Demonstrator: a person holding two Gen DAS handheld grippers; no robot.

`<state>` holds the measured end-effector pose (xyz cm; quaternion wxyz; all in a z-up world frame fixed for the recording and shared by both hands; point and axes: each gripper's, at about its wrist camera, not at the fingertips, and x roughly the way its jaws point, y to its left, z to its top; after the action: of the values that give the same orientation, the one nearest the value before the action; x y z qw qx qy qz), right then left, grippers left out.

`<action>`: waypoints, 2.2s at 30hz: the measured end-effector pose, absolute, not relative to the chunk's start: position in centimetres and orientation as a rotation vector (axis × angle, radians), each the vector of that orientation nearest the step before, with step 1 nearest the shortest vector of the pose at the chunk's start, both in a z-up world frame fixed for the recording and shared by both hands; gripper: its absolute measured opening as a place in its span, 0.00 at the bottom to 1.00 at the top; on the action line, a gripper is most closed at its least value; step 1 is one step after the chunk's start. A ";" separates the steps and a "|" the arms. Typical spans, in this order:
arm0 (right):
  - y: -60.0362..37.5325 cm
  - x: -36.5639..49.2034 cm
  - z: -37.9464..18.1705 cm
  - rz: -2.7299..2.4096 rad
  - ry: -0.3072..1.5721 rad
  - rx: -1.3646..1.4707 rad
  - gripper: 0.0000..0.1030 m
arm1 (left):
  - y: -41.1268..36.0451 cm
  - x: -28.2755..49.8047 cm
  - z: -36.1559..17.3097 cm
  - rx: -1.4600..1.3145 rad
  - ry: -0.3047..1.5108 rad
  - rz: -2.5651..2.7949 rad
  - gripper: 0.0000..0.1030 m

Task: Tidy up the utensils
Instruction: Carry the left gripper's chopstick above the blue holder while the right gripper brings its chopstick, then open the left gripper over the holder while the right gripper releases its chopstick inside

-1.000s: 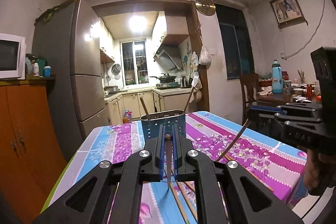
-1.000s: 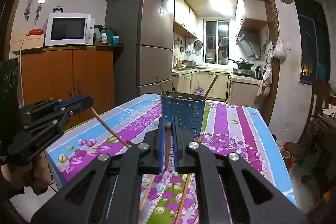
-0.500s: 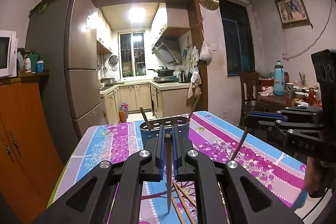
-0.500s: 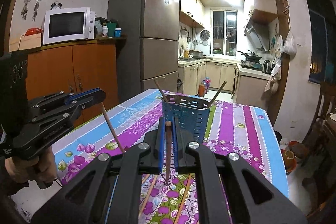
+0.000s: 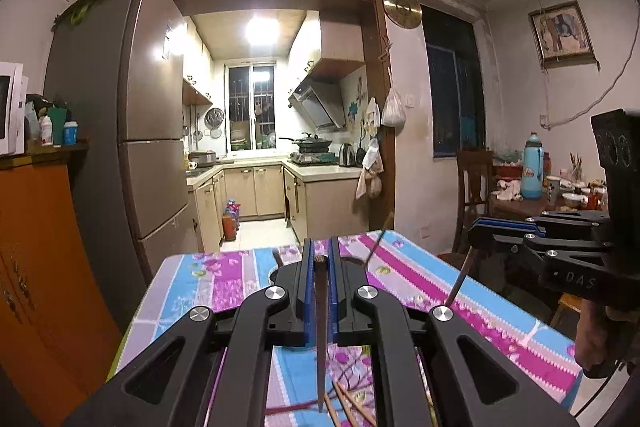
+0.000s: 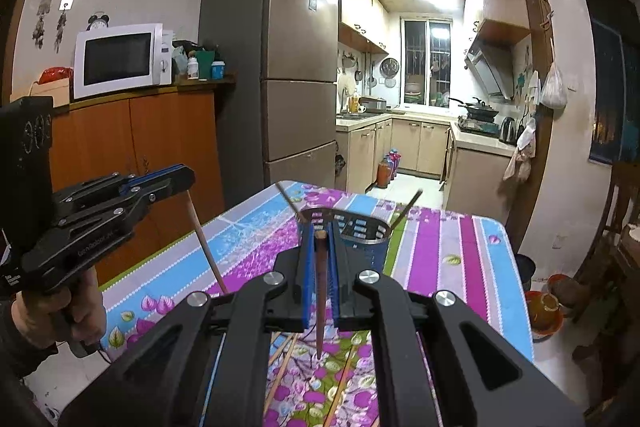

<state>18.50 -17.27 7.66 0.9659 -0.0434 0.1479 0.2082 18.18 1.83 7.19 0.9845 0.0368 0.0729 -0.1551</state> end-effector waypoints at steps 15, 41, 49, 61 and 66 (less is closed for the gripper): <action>-18.1 24.9 17.8 0.385 0.230 -0.084 0.05 | 0.0 23.1 17.3 0.059 0.048 -0.301 0.07; -16.6 36.0 15.2 0.371 0.347 -0.069 0.05 | -1.2 34.3 15.7 0.021 0.107 -0.251 0.07; -16.6 37.3 13.9 0.374 0.381 -0.061 0.05 | -0.9 36.3 14.0 0.017 0.132 -0.233 0.07; -16.4 38.2 13.0 0.382 0.403 -0.057 0.05 | -1.2 37.4 13.0 0.021 0.149 -0.226 0.08; -16.4 38.2 12.8 0.391 0.405 -0.050 0.05 | -1.3 37.6 12.9 0.024 0.161 -0.218 0.15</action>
<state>38.16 -16.36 12.85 0.9604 -0.0244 0.1996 0.1931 37.60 -1.27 12.89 0.9908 0.0121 0.0802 -0.1085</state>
